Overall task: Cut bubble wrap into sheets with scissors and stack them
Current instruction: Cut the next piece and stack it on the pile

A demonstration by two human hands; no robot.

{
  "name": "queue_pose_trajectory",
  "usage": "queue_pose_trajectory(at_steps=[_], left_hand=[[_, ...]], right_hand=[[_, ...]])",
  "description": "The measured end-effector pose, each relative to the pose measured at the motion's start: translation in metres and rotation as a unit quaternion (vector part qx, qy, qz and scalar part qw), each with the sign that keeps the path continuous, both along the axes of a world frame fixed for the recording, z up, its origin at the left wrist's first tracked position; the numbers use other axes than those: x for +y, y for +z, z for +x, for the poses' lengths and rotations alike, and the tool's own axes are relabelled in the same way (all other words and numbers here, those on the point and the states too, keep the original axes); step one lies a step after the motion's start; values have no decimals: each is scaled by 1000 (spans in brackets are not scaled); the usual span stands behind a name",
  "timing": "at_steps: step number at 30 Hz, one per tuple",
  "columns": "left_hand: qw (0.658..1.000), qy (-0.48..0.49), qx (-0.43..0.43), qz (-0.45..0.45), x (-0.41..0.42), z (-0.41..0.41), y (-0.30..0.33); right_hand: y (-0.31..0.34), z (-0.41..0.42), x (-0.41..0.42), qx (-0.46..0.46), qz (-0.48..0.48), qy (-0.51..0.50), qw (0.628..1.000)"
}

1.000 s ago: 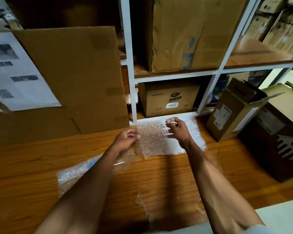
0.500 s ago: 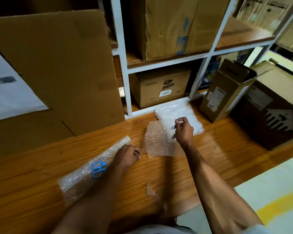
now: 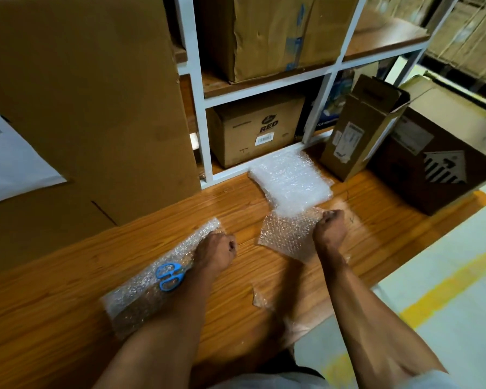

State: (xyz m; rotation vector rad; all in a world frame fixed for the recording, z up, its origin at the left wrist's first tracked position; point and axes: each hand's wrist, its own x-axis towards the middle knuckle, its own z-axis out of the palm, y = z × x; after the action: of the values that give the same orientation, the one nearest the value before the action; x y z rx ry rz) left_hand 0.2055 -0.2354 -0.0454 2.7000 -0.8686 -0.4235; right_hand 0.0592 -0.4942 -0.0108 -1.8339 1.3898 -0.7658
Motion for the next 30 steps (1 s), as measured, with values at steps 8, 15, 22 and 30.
queue_pose_trajectory(at_steps=[8, 15, 22, 30], left_hand=[[987, 77, 100, -101, -18, 2, 20], [821, 145, 408, -372, -62, 12, 79], [778, 168, 381, -471, -104, 32, 99], [805, 183, 315, -468, -144, 39, 115]], right_hand=[[13, 18, 0, -137, 88, 147, 976], [58, 45, -2, -202, 257, 315, 891], [99, 56, -32, -180, 267, 397, 860], [91, 70, -95, -176, 242, 379, 875]])
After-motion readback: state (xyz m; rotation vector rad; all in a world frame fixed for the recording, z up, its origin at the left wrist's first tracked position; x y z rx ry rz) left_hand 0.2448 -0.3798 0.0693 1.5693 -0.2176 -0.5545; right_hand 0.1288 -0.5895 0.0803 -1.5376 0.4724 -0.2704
